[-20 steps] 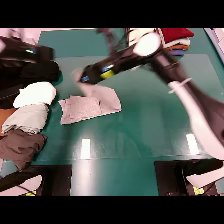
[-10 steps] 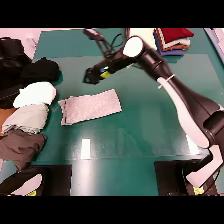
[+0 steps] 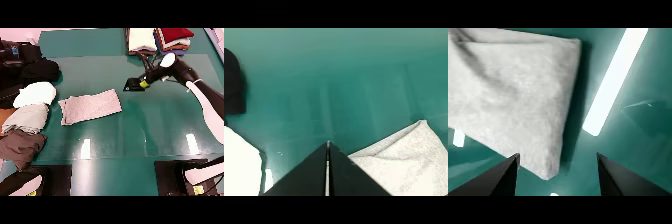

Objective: Fold the shirts.

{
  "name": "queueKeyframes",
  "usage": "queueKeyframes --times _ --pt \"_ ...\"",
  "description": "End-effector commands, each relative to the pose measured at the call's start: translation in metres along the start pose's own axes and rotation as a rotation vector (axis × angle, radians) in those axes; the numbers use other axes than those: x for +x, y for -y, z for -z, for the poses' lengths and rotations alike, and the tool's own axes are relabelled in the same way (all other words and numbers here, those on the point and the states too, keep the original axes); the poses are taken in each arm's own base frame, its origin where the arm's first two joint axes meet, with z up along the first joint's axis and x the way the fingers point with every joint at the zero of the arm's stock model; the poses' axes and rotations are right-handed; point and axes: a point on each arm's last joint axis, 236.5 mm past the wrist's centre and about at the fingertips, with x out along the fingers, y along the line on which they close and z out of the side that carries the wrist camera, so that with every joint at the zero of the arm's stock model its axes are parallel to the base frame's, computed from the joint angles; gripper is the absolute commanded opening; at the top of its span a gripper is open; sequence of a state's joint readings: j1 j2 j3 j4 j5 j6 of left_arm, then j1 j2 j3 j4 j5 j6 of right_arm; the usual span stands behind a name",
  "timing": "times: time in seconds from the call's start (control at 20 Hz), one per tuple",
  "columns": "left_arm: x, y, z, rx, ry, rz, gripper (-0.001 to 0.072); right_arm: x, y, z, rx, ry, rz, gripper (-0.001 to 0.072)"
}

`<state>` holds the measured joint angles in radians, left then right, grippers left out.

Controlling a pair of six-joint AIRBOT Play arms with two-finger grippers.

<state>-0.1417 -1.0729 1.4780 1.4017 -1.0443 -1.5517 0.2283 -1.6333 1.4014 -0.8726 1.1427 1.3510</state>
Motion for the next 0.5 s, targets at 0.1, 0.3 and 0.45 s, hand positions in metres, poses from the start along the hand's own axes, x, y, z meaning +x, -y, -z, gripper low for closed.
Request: queueKeyframes --times 0.1,0.3,0.45 --pt "0.008 0.005 0.005 -0.013 -0.013 0.021 0.0024 0.07 -0.005 0.021 0.169 -0.038 -0.197 0.0558" --pt "0.01 0.006 0.007 -0.018 -0.021 0.027 0.0024 0.115 -0.037 0.02 0.104 -0.095 -0.237 0.0548" --pt "0.01 0.01 0.008 -0.029 -0.026 0.044 0.0024 0.134 -0.059 0.008 0.032 -0.079 -0.24 0.0227"
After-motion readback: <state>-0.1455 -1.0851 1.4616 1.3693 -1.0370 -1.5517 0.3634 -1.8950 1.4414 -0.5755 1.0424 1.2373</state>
